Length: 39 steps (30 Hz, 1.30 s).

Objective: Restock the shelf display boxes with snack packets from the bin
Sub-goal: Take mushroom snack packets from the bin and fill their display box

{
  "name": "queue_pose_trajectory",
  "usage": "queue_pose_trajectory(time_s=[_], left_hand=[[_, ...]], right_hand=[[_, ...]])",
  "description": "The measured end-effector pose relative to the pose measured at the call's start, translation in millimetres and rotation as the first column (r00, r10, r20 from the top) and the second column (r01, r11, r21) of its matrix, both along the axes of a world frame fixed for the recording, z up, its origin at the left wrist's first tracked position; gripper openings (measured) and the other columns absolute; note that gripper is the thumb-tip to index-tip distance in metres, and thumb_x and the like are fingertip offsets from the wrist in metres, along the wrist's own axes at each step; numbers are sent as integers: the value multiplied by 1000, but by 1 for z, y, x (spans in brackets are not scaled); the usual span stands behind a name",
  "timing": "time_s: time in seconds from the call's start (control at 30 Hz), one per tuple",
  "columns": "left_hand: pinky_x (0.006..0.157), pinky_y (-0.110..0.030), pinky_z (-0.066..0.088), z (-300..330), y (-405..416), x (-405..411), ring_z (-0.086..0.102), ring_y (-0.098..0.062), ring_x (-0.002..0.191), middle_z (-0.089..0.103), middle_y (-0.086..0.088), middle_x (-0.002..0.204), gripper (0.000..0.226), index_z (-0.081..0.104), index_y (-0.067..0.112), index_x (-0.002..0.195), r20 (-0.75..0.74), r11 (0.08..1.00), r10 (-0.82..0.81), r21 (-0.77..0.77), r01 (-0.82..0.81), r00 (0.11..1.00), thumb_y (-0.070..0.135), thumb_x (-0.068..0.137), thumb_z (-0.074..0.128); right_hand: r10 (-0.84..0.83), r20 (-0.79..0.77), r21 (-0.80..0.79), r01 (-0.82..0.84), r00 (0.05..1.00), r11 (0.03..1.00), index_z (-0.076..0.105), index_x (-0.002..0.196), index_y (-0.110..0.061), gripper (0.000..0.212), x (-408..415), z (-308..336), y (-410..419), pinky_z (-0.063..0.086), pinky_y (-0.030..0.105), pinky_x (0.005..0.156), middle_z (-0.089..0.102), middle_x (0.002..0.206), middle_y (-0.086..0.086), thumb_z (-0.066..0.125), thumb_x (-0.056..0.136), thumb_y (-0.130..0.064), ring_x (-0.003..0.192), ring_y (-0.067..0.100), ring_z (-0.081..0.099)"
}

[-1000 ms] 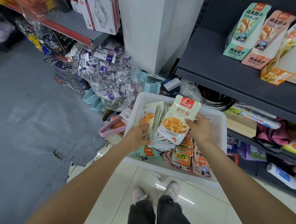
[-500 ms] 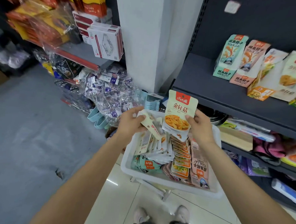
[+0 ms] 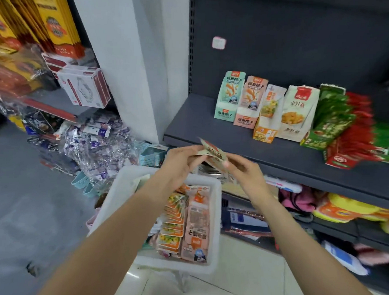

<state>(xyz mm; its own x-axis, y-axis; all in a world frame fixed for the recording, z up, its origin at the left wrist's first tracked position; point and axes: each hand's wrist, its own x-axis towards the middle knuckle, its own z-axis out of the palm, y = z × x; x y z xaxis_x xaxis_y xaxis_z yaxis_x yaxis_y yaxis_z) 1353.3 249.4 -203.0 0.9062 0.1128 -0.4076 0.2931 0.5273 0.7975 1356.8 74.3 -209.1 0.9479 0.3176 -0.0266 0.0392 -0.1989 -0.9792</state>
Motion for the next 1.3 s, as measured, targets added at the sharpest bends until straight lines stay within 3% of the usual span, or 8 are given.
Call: queue_pose_trajectory(time_s=[0.2,0.3,0.4,0.5,0.7,0.87,1.1,1.3], left_hand=[[78,-24,57,6,-82,25,68,-24,96,64,-24,113,27,55,-6,119,70,997,-21,-69,26,997,0,94,48],[83,-27,55,9,-116,38,67,-21,98,65,-15,116,42,45,18,128,52,973,-116,209,103,992,5,90,58],[90,-30,49,1,-133,57,57,-18,109,59,-10,123,60,37,10,141,47,796,-173,595,111,984,6,87,64],[97,-36,46,-6,-140,76,56,-18,110,58,-5,123,57,41,12,138,41,657,-231,744,125,972,13,87,65],[81,-50,55,-7,-152,137,65,-23,96,69,-4,96,10,64,22,92,74,693,-265,708,136,962,13,86,66],[83,-49,54,5,-172,203,63,-28,101,64,-5,95,9,62,11,95,152,771,-268,626,117,951,9,87,65],[74,-13,48,14,-192,278,59,-4,84,68,-1,99,14,67,7,100,283,589,-403,808,11,870,12,90,59],[79,-25,50,12,-209,321,64,-13,90,71,-4,100,16,70,6,100,300,463,-408,882,-87,862,15,89,62]], right_hand=[[-134,184,-163,164,974,973,68,88,-16,10,40,-8,-81,48,32,70,69,82,-1,61,90,-9,75,15,63],[-207,222,-198,251,953,947,67,87,-7,15,57,-10,-106,47,36,63,69,79,9,55,94,-13,71,25,62],[-265,158,-114,284,951,952,66,89,-12,13,72,-5,-122,49,21,64,68,84,-4,54,94,-10,74,9,62],[-323,33,35,322,946,946,66,93,-16,14,91,0,-136,52,17,69,67,89,-9,54,94,-8,80,1,62],[-330,-37,141,332,943,933,66,93,-22,16,146,13,-157,56,21,73,69,94,-10,56,93,-11,84,0,66],[-370,88,-38,374,925,927,65,106,-15,22,206,28,-173,55,24,74,68,102,-4,65,86,-5,90,6,64],[-438,137,-42,447,888,893,67,92,-19,17,271,40,-197,55,38,84,71,102,6,65,85,-4,95,18,67],[-420,334,-169,492,844,854,70,102,-10,17,307,42,-217,48,8,74,68,94,-8,65,87,-14,82,-4,61]])
